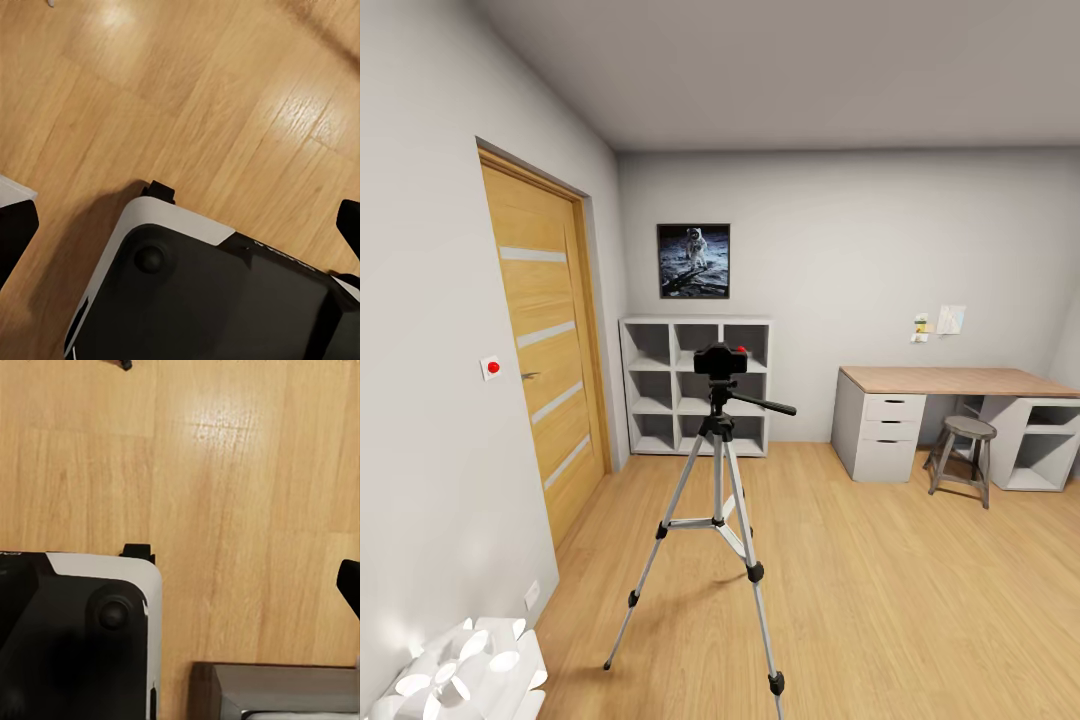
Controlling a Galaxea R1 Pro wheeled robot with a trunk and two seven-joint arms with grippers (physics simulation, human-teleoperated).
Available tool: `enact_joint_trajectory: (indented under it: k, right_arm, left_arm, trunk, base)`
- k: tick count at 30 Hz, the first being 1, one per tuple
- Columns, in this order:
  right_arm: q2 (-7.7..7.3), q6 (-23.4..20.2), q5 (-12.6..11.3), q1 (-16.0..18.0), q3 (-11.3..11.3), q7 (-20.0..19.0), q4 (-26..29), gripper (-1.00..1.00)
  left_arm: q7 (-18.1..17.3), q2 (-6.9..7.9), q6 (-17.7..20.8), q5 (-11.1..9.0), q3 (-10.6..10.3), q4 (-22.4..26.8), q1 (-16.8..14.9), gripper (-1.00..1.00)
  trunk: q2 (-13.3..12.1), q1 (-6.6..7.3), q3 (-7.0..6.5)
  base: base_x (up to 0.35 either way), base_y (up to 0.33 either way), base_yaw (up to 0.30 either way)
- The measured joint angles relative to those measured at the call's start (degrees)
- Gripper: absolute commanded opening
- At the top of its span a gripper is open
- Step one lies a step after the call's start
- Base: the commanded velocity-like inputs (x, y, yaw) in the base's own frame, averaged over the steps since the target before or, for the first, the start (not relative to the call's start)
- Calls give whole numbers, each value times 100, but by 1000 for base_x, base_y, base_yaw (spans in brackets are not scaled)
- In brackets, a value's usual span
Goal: Attach the digital camera to the camera tripod in the bedroom.
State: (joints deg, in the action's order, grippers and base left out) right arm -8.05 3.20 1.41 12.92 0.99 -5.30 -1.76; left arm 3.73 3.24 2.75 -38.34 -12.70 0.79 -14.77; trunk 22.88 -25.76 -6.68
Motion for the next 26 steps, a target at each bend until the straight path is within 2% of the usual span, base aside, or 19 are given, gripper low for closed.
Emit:
enact_joint_trajectory:
  k: [26]
  right_arm:
    - [7,-34,34,2,14,-1,1,100]
  left_arm:
    - [0,3,0,0,-7,0,0,100]
  trunk:
    - [0,0,-61]
  base:
    - [0,0,0]
